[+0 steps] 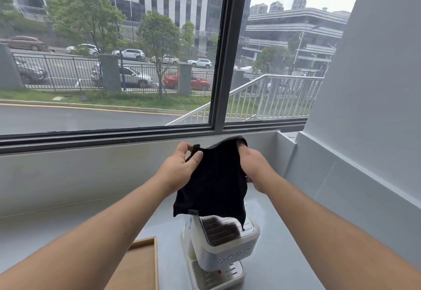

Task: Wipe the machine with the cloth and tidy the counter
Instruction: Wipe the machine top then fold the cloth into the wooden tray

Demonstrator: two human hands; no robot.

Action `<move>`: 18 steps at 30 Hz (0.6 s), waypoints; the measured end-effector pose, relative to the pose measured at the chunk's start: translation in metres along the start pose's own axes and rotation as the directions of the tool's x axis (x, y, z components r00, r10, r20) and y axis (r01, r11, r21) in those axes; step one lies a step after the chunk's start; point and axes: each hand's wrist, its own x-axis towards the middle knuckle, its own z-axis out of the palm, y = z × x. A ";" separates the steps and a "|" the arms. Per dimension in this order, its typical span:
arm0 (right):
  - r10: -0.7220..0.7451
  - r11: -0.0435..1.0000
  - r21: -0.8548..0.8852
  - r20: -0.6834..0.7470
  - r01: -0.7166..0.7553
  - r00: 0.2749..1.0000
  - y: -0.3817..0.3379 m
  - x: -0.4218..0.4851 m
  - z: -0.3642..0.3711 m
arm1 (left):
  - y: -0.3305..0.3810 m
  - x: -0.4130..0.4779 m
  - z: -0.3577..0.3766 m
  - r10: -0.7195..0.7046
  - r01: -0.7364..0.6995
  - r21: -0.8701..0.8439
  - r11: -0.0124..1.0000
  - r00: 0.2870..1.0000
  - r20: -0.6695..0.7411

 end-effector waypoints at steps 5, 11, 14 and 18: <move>0.150 0.957 0.228 0.142 -0.180 0.978 0.003 0.001 0.001 | -0.001 -0.002 0.005 -0.091 0.098 -0.038 0.994 0.983 0.156; 0.180 0.956 0.185 0.239 -0.227 0.954 0.014 0.018 -0.003 | -0.011 0.004 0.015 -0.148 0.144 0.134 0.980 0.989 0.014; 0.196 0.937 0.218 0.318 -0.273 0.928 0.021 0.029 -0.007 | -0.015 0.010 0.020 -0.196 0.196 0.003 0.981 0.980 -0.034; 0.226 0.919 0.208 0.419 -0.335 0.879 0.024 0.037 -0.012 | -0.014 0.020 0.024 -0.287 0.253 -0.273 0.928 0.954 -0.090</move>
